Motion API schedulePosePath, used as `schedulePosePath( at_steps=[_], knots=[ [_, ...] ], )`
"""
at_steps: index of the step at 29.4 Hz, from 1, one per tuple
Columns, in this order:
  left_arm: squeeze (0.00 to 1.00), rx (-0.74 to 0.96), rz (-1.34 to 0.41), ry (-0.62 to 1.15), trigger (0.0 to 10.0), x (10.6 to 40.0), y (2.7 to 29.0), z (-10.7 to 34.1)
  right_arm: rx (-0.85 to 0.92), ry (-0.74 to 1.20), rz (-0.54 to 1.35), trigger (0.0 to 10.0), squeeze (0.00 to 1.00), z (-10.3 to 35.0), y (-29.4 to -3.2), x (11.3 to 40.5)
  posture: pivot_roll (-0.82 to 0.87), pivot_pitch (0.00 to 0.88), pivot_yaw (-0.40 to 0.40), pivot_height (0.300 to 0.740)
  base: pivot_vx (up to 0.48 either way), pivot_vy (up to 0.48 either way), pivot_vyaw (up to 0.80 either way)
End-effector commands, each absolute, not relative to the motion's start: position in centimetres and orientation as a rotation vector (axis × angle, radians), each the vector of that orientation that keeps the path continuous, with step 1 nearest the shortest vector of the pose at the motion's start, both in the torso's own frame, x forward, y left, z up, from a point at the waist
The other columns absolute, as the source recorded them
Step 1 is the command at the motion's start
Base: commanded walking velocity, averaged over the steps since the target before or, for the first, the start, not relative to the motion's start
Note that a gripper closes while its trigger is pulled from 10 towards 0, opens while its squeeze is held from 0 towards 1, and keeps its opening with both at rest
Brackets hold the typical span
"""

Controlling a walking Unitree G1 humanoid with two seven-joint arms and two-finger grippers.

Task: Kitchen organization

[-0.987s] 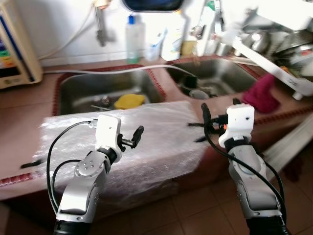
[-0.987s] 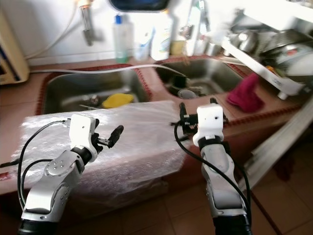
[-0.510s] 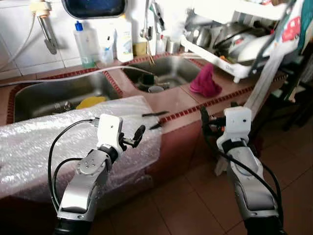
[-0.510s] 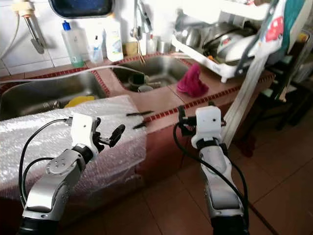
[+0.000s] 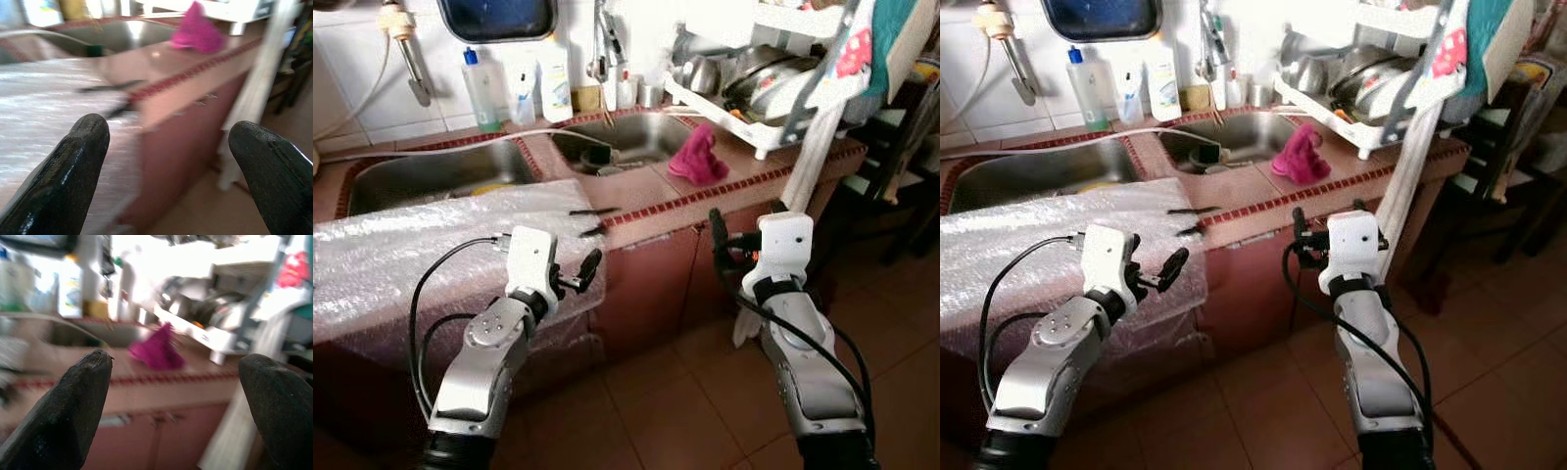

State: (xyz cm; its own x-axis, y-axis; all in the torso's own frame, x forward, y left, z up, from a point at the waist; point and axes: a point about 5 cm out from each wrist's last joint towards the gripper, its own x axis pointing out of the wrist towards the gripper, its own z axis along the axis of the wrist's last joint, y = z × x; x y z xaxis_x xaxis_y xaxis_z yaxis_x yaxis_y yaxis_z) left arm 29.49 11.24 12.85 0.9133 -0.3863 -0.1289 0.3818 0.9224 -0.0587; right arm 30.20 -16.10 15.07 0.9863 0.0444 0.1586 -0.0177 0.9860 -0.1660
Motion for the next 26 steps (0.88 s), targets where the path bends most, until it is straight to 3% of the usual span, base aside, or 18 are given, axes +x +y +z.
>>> schedulePosePath(
  at_steps=[1,26],
  knots=[
    [0.00,-0.011,-0.386,0.126,10.0,29.82,11.71,13.16,-0.158,-0.182,0.026,10.0,0.00,15.57,-15.96,30.38,0.06,0.000,0.032,0.740,0.000,-0.292,0.00],
    [0.00,-0.032,-0.374,0.124,10.0,30.10,11.50,13.07,-0.165,-0.170,0.013,10.0,0.00,15.34,-16.32,30.45,0.05,0.000,0.021,0.740,0.000,-0.260,0.00]
  ],
)
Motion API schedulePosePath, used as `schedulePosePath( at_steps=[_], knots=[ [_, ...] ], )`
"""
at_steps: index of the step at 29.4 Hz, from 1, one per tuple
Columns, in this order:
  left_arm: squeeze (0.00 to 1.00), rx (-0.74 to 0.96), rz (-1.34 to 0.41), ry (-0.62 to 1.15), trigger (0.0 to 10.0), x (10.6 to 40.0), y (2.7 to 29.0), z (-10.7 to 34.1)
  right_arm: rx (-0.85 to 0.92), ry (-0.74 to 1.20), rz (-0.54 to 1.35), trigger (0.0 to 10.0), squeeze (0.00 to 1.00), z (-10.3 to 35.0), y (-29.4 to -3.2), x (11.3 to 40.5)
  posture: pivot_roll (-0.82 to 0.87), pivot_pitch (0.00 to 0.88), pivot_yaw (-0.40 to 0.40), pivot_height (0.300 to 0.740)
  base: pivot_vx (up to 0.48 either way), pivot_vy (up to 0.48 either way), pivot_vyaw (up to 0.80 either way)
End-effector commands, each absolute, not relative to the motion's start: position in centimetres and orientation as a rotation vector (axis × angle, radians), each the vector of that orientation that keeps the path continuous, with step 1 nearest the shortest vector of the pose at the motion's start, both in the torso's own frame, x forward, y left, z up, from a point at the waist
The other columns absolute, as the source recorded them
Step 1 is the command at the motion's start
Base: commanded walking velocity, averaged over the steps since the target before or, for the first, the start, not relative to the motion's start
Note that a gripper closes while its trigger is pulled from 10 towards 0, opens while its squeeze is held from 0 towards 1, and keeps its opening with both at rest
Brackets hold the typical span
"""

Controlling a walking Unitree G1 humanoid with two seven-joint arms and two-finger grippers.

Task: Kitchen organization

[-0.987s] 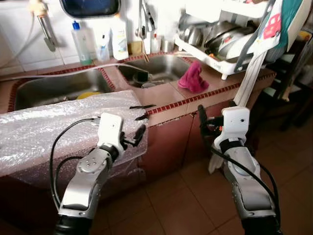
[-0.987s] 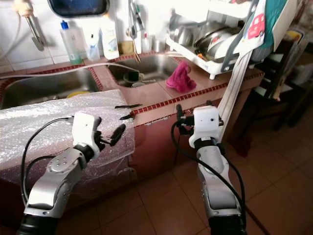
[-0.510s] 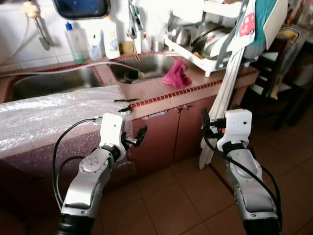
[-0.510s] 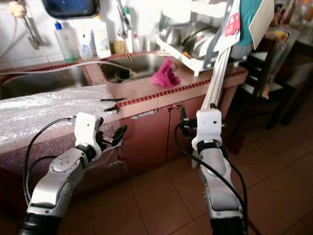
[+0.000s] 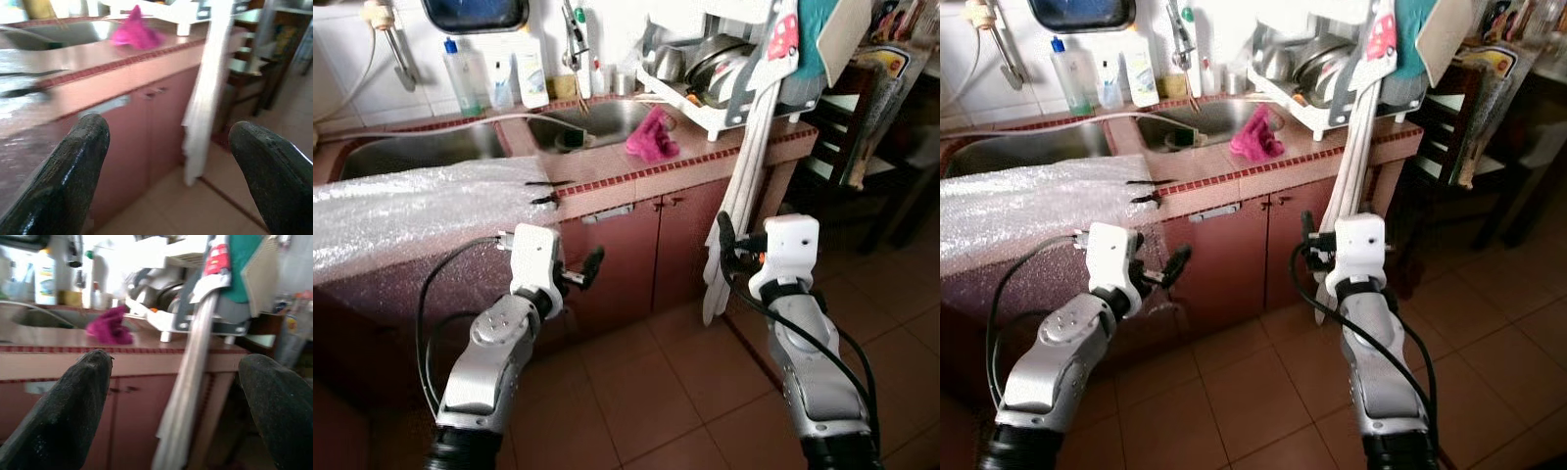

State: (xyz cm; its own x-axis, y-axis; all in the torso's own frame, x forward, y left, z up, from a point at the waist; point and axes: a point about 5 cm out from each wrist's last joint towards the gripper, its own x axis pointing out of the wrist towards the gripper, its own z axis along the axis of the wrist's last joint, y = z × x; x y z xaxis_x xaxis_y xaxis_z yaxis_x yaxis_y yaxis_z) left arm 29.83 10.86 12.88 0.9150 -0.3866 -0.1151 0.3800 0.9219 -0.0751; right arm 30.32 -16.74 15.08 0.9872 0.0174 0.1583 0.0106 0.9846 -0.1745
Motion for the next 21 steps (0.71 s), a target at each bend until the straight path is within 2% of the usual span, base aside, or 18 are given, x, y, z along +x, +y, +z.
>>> schedulePosePath(
  at_steps=[1,4,18,21],
  knots=[
    [0.00,-0.032,-0.374,0.123,10.0,30.13,11.51,13.09,-0.165,-0.169,0.012,10.0,0.00,15.32,-16.32,30.45,0.05,0.000,0.021,0.740,0.000,-0.322,0.00],
    [0.00,-0.034,-0.373,0.120,10.0,30.23,11.59,13.15,-0.164,-0.167,0.007,10.0,0.00,15.27,-16.37,30.46,0.05,0.000,0.021,0.740,0.000,-0.296,0.00],
    [0.00,-0.085,-0.372,0.083,10.0,30.19,11.60,13.47,-0.175,-0.157,0.010,10.0,0.00,14.95,-16.73,30.42,0.05,0.000,0.014,0.740,0.000,0.000,0.00],
    [0.00,-0.086,-0.369,0.072,10.0,30.22,11.63,13.55,-0.177,-0.150,0.004,10.0,0.00,14.87,-17.05,30.45,0.05,0.000,0.014,0.740,0.189,0.000,-0.73]
  ],
)
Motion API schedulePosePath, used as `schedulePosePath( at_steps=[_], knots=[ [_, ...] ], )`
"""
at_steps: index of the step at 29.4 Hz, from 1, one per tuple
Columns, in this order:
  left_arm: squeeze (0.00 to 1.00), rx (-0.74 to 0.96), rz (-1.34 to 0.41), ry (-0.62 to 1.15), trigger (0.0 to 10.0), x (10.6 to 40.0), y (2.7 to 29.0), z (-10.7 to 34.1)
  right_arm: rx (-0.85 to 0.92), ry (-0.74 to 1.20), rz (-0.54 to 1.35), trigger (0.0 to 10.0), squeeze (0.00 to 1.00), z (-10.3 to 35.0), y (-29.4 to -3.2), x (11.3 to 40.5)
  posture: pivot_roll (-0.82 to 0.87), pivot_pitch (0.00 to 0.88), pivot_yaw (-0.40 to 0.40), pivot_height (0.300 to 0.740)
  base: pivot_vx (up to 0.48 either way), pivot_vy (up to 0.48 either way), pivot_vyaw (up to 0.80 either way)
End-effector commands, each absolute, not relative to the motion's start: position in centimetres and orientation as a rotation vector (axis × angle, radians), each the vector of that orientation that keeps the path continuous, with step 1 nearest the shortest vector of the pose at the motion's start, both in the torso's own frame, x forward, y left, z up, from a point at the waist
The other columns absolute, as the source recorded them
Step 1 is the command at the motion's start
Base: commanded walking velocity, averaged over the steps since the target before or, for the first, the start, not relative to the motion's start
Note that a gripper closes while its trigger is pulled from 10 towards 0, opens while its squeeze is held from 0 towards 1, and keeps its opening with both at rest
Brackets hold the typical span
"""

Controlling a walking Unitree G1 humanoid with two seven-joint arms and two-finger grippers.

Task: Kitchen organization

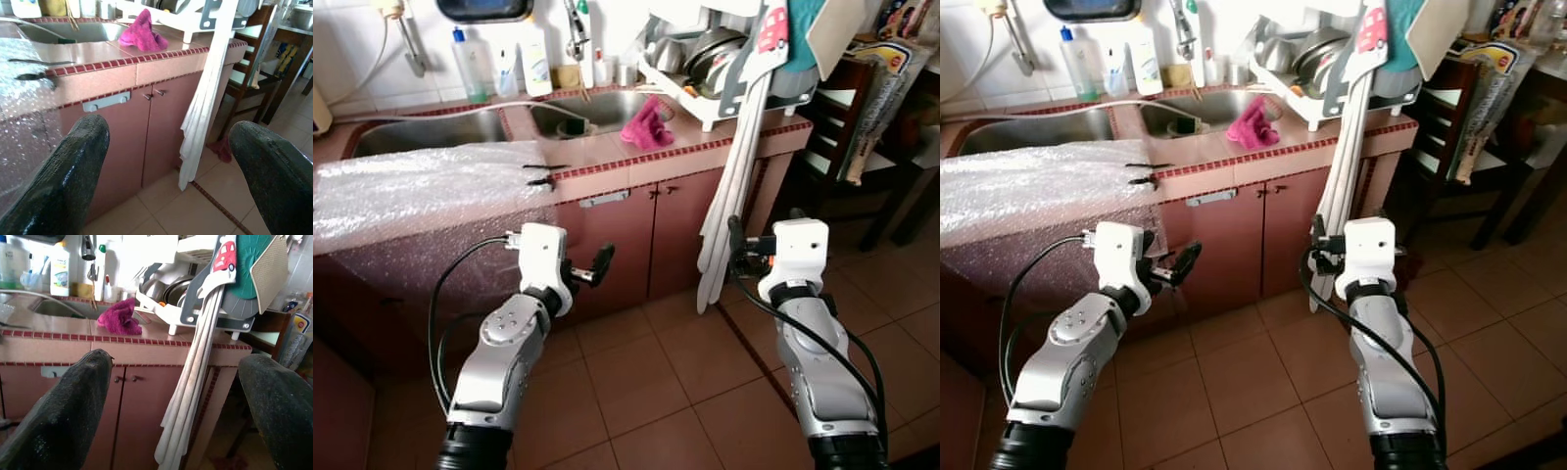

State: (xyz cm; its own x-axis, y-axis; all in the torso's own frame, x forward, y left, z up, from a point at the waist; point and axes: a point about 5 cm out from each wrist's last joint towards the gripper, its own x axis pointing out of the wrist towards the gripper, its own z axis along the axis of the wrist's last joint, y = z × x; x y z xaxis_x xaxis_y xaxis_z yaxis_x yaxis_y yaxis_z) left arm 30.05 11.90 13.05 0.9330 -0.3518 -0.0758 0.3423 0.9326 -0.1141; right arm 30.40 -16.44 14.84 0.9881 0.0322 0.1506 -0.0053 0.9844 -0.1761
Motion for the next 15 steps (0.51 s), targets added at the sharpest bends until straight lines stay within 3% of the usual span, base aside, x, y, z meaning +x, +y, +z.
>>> schedulePosePath(
  at_steps=[1,15],
  knots=[
    [0.00,-0.088,-0.371,0.070,10.0,30.21,11.63,13.56,-0.177,-0.150,0.004,10.0,0.00,14.88,-17.05,30.45,0.05,0.000,0.014,0.740,0.334,0.000,-0.80],
    [0.00,-0.079,-0.391,0.073,10.0,30.06,11.50,13.40,-0.171,-0.153,0.009,10.0,0.00,14.84,-16.74,30.42,0.05,0.000,0.021,0.740,0.399,0.000,-0.76]
  ],
)
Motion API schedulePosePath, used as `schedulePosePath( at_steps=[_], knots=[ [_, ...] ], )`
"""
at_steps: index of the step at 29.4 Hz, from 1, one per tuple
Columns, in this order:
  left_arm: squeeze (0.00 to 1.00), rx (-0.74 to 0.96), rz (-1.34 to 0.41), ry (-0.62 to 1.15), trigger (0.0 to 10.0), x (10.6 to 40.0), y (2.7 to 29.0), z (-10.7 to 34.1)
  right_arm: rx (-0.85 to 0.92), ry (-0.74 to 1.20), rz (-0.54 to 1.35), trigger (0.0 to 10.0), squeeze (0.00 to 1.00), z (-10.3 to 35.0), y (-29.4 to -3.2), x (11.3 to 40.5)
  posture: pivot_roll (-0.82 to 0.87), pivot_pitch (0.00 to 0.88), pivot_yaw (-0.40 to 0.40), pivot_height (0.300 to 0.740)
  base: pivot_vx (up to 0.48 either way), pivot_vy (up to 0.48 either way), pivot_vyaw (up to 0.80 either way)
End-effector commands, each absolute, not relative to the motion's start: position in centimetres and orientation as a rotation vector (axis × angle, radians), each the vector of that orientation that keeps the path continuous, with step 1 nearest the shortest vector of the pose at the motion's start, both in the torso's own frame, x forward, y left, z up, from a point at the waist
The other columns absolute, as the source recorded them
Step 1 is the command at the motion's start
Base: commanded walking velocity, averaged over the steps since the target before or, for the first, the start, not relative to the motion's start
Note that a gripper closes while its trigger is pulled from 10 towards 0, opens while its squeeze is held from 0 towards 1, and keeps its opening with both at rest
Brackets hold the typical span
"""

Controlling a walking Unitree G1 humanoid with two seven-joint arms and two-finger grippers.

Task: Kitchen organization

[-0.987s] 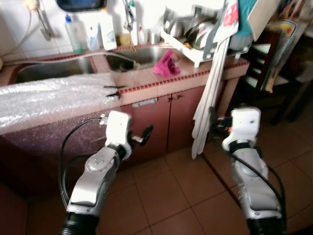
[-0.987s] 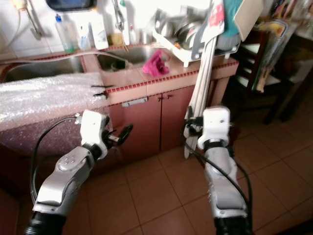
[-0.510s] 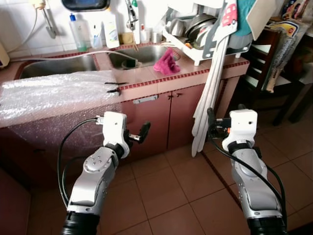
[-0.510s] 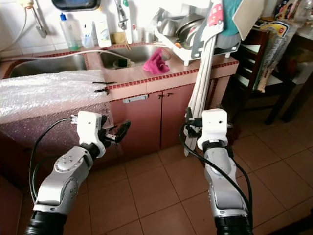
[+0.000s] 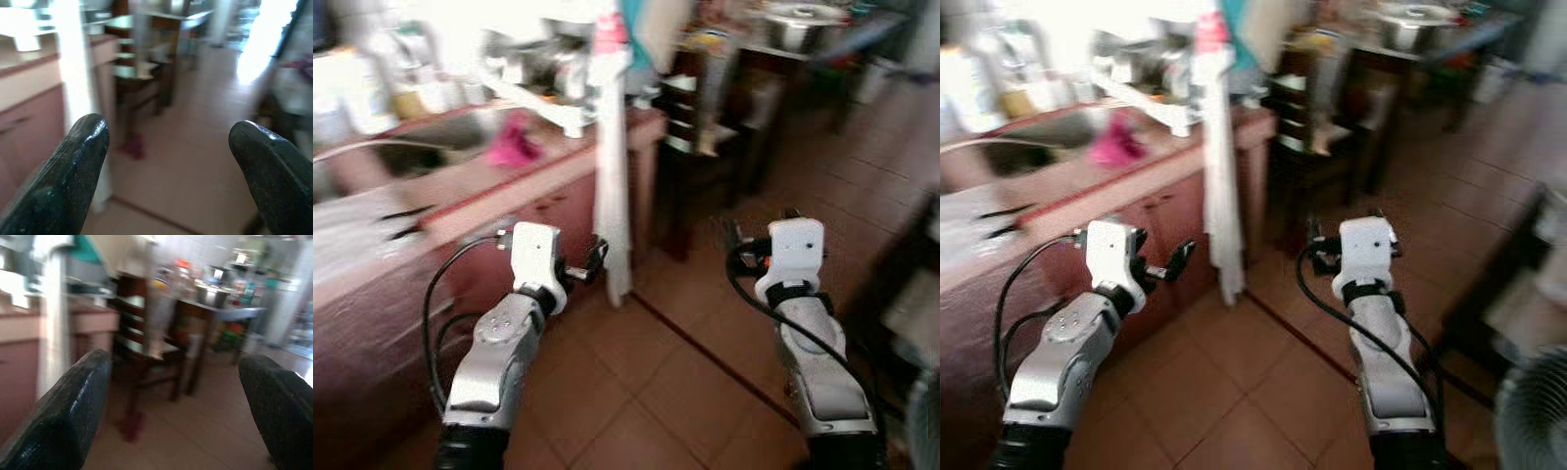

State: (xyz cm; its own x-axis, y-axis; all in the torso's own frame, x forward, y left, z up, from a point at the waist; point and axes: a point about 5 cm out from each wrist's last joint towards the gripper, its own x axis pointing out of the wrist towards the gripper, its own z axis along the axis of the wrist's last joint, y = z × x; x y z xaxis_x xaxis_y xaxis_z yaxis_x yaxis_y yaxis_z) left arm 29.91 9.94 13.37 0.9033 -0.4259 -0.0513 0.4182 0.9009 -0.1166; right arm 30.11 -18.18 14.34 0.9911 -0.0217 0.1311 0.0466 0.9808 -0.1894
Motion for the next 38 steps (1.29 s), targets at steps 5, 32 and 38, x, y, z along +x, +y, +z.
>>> schedulePosePath(
  at_steps=[5,32,38],
  knots=[
    [0.00,-0.079,-0.394,0.076,10.0,30.04,11.39,13.32,-0.172,-0.151,0.010,10.0,0.00,14.76,-16.68,30.35,0.05,0.000,0.018,0.740,0.449,0.000,-0.37],
    [0.00,-0.081,-0.372,0.083,10.0,30.33,11.13,13.02,-0.193,-0.145,0.040,10.0,0.00,14.57,-16.08,30.42,0.04,0.000,0.013,0.740,0.274,0.000,0.02],
    [0.00,-0.089,-0.366,0.085,10.0,30.29,11.17,12.94,-0.191,-0.143,0.041,10.0,0.00,14.49,-16.08,30.36,0.04,0.000,0.013,0.740,0.000,-0.101,0.66]
  ],
)
